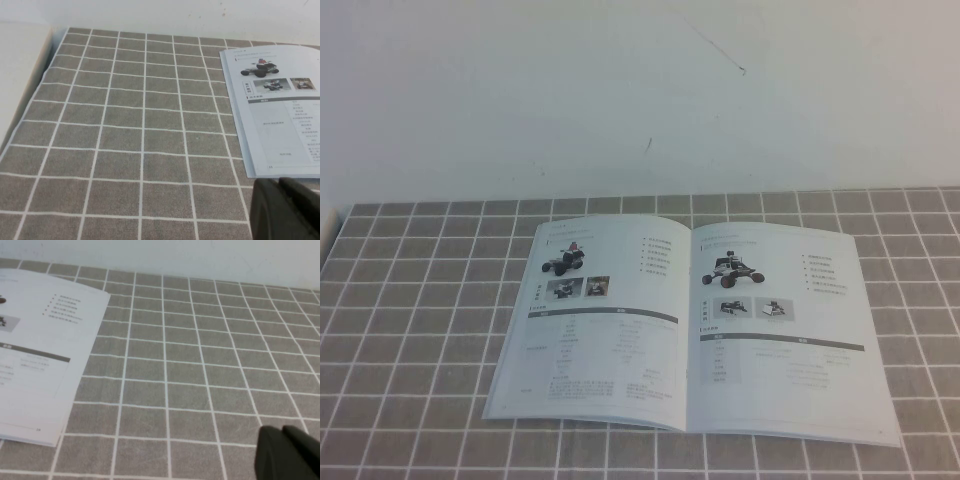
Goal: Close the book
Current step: 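Close the open booklet and leave it lying on the table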
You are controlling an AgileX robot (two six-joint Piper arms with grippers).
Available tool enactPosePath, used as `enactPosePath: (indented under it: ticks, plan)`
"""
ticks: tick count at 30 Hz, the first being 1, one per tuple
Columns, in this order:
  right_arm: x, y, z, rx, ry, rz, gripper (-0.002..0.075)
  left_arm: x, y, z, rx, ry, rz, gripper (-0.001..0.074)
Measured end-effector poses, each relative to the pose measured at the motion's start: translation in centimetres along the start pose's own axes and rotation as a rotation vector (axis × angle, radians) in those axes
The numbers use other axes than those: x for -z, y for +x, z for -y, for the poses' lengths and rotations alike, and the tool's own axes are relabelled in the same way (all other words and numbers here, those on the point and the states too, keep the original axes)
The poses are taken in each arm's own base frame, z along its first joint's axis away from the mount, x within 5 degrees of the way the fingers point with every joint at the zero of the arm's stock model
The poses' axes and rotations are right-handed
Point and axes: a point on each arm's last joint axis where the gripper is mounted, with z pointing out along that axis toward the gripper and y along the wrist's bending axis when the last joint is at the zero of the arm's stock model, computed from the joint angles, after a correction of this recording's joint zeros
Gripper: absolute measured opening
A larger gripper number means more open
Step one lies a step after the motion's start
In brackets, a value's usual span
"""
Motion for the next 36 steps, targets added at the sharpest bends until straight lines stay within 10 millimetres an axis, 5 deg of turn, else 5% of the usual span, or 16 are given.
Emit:
enactPosePath:
  ticks: [36]
  plan:
    - [0.00,0.00,0.00,0.000,0.000,0.000,-0.0003,0.00,0.00,-0.01,-0.057,-0.001,0.000,-0.0004]
